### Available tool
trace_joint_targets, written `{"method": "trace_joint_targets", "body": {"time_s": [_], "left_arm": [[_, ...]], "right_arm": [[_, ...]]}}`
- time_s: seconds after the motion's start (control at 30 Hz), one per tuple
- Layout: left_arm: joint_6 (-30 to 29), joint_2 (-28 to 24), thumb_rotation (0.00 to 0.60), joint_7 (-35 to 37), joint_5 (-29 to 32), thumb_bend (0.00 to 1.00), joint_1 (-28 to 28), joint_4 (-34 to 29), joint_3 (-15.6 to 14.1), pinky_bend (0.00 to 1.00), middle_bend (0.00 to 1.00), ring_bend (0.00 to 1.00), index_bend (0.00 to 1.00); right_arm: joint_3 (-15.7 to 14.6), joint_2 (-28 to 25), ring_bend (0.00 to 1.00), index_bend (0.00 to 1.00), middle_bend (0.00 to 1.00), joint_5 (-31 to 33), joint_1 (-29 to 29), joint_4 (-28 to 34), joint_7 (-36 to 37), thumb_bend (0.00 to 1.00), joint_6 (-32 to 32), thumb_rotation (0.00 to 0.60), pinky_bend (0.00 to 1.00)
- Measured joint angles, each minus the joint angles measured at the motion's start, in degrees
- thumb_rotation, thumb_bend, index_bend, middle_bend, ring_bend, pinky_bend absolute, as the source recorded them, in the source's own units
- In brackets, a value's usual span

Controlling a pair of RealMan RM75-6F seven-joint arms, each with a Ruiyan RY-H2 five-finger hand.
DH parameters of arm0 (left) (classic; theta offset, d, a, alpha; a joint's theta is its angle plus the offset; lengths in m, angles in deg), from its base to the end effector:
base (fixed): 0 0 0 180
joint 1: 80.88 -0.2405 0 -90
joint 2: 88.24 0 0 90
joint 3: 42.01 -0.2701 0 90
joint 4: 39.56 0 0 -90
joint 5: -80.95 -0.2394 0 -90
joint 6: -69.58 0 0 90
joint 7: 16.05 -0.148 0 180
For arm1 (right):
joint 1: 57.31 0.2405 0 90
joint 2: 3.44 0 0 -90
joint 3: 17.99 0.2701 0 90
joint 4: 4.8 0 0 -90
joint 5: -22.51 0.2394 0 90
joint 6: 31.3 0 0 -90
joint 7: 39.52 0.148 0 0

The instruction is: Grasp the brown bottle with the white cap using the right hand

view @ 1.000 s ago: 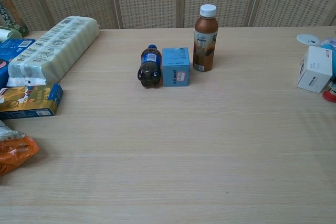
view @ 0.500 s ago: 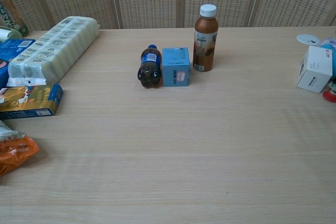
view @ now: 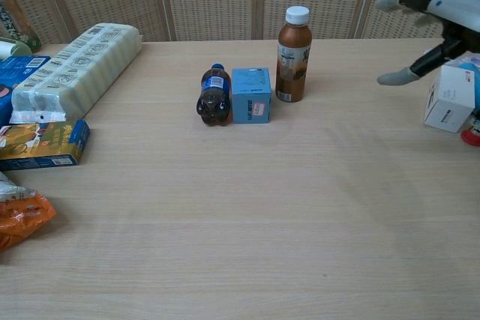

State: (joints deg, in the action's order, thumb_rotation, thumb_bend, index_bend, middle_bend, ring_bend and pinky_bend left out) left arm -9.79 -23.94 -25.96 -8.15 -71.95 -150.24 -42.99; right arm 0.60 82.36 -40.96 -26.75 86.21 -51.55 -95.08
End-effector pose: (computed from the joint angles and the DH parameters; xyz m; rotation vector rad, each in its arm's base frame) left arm -0.2449 0.1813 0.0899 -1.5628 -1.0599 -1.0102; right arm -0.1873 -0.3546 0.0129 1.4535 -1.1521 1.1361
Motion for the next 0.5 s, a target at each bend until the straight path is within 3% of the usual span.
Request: {"method": "trace_joint_targets", "body": {"time_s": [0.5], "left_arm": [[-0.20,-0.59,0.600,-1.74,0.57,0.22,-0.17,-1.10,0.10,0.00,0.00,0.00,0.12]], "right_arm": [[5.55,8.51,0.00,0.00,0.00,1.22,8.62,-16.14,21.64,0.08,11.16,0.591,0.00]]}}
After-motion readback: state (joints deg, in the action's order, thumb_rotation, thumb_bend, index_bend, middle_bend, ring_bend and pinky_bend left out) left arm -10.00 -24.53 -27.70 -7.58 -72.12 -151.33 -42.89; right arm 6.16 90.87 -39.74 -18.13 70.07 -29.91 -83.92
